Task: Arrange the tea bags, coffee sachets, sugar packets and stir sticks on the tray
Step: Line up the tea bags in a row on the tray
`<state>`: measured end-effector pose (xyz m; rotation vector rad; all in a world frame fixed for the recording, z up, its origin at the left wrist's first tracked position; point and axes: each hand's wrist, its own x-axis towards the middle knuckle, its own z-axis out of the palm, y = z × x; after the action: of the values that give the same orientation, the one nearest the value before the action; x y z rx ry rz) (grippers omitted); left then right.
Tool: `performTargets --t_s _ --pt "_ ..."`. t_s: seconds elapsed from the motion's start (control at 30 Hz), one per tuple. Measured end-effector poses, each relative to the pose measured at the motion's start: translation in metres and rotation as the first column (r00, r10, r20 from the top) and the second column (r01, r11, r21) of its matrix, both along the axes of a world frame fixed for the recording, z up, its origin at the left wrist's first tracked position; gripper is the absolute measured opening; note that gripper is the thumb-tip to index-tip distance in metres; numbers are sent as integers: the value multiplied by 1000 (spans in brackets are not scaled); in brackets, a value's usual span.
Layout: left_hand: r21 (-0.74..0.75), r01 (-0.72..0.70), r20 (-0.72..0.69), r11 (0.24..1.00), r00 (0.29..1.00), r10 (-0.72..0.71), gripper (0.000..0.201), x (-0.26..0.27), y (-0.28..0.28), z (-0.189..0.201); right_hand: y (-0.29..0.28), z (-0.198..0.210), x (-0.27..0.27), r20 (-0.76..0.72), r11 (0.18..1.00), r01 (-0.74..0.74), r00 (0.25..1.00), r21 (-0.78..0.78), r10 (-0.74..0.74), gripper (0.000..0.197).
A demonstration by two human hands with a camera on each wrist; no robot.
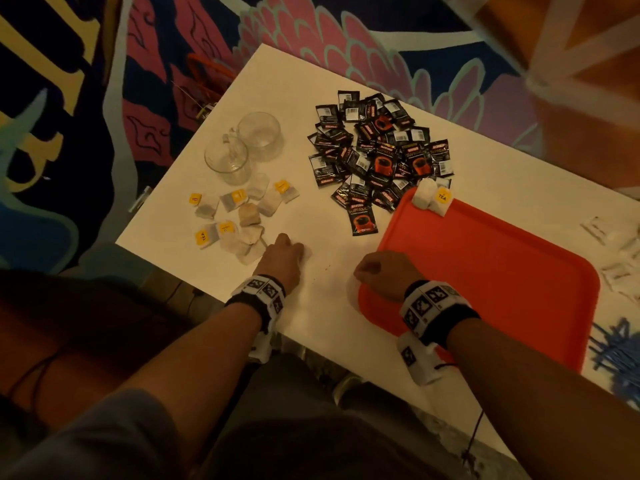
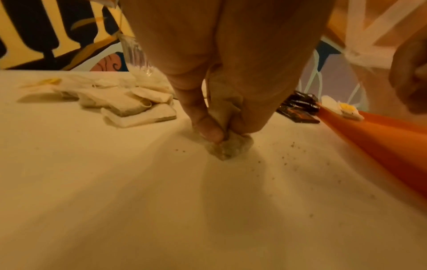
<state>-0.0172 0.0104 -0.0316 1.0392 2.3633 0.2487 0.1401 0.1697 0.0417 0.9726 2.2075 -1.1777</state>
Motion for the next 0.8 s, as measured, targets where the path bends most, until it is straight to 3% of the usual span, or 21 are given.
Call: performTargets --t_s 0.07,0.13,0.23,0.33,0.4,0.47,0.6,0.8 --pt "55 -82 74 995 994 78 20 -2 3 6 1 1 0 -13 1000 24 1000 -7 -25 17" --pt "102 -261 213 960 948 236 16 -5 7 14 3 2 -2 -44 999 51 998 -3 -52 17" --pt "141 -569 550 810 725 414 15 -9 16 28 5 9 -5 -105 992 122 987 -24 -123 15" --pt "70 -735 800 675 446 403 20 -8 28 45 6 19 -9 -177 971 224 955 -87 -237 10" --pt "29 -760 880 649 328 343 25 -7 38 61 6 27 -12 -225 961 257 935 -103 -274 6" --pt "18 -776 925 630 253 285 28 -5 47 75 6 35 -15 -275 938 315 898 -143 -344 9" --pt "11 -784 972 620 155 179 33 -1 64 94 8 49 -20 -349 850 449 778 -275 -523 23" --pt "-70 -736 987 673 47 154 32 13 85 114 12 65 -20 -509 822 507 651 -261 -563 18"
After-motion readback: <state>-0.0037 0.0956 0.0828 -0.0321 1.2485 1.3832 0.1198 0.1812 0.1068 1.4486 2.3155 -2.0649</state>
